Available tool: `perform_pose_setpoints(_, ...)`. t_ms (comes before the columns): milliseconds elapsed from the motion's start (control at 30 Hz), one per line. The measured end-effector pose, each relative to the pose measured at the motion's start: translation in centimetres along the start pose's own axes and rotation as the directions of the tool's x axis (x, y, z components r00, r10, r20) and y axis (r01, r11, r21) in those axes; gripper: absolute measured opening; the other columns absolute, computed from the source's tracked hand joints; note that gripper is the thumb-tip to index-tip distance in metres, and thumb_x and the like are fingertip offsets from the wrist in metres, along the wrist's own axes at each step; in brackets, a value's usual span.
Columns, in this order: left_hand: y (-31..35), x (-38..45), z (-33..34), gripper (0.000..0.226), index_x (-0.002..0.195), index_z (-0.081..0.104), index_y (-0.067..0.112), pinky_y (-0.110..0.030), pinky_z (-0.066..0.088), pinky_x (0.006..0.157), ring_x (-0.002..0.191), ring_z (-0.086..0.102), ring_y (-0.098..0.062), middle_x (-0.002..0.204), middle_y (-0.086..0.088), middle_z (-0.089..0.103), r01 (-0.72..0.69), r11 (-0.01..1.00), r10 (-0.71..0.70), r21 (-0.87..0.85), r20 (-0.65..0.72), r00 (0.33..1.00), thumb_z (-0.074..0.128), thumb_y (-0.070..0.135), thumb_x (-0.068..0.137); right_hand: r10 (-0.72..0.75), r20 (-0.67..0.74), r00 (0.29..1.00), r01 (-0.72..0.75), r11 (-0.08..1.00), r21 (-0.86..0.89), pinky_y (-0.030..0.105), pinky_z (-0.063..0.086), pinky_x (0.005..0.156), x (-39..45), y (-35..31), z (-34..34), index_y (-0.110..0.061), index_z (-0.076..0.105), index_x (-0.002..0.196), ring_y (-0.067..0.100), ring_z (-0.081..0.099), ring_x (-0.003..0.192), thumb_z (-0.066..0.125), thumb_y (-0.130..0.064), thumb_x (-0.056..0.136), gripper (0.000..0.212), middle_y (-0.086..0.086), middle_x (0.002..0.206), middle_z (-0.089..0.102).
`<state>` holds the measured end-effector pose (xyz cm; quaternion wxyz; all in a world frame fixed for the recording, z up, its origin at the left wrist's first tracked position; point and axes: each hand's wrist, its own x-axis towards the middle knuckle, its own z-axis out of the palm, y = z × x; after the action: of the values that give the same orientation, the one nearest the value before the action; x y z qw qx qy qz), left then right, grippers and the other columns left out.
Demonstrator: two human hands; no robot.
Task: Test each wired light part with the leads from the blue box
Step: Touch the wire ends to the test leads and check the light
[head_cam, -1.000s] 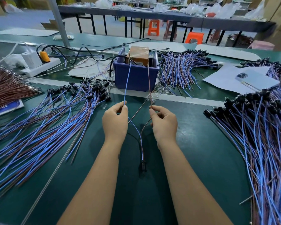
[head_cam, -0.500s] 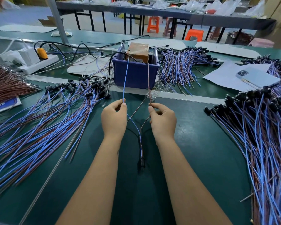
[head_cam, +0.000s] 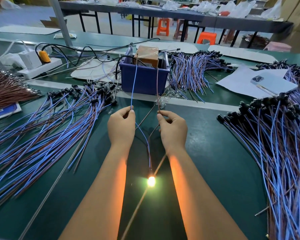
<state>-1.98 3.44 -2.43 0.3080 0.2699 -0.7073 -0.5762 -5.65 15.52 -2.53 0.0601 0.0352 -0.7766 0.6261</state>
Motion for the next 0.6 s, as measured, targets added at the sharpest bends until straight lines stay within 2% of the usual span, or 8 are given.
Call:
perform_pose_setpoints(100,-0.26,0.09,0.10,0.025,0.112,0.072,0.019,-0.029,0.045,0.064,0.061,0.054,-0.011,0.077,0.009,0.068,-0.020,1.000,0.020,0.007,0.001,1.000,0.057,0.022,0.092,-0.010,-0.002,1.000,0.010,1.000,-0.004,0.036,0.054,0.069,-0.07,-0.06,-0.03,-0.025,0.074,0.102,0.020,0.060,0.065,0.064,-0.023,0.091,0.014,-0.005,0.071,0.064)
perform_pose_setpoints(200,-0.45,0.17,0.14,0.026,0.113,0.072,0.019,-0.026,0.044,0.066,0.066,0.055,-0.011,0.089,-0.001,0.073,-0.026,0.999,0.026,0.033,0.003,1.000,0.056,0.023,0.093,-0.013,-0.002,1.000,0.013,1.000,-0.007,0.036,0.055,0.068,-0.13,-0.12,-0.03,-0.024,0.074,0.102,0.020,0.061,0.065,0.064,-0.023,0.091,0.014,-0.006,0.071,0.064)
perform_pose_setpoints(367,-0.42,0.24,0.19,0.024,0.111,0.072,0.022,-0.024,0.040,0.062,0.057,0.050,-0.007,0.074,0.010,0.065,-0.027,0.999,0.027,0.045,-0.005,1.000,0.056,0.023,0.093,-0.005,-0.008,1.000,0.005,1.000,0.017,0.035,0.054,0.069,-0.18,-0.19,0.01,-0.024,0.074,0.100,0.017,0.058,0.063,0.065,-0.021,0.090,0.014,-0.008,0.067,0.063)
perform_pose_setpoints(600,-0.33,0.16,0.12,0.025,0.113,0.071,0.022,-0.024,0.041,0.062,0.059,0.051,-0.007,0.075,0.012,0.065,-0.032,0.998,0.032,0.061,0.001,0.999,0.057,0.024,0.093,-0.019,0.002,1.000,0.019,1.000,0.007,0.030,0.051,0.064,-0.35,-0.36,-0.11,-0.024,0.074,0.100,0.015,0.058,0.061,0.064,-0.021,0.091,0.013,-0.009,0.065,0.062)
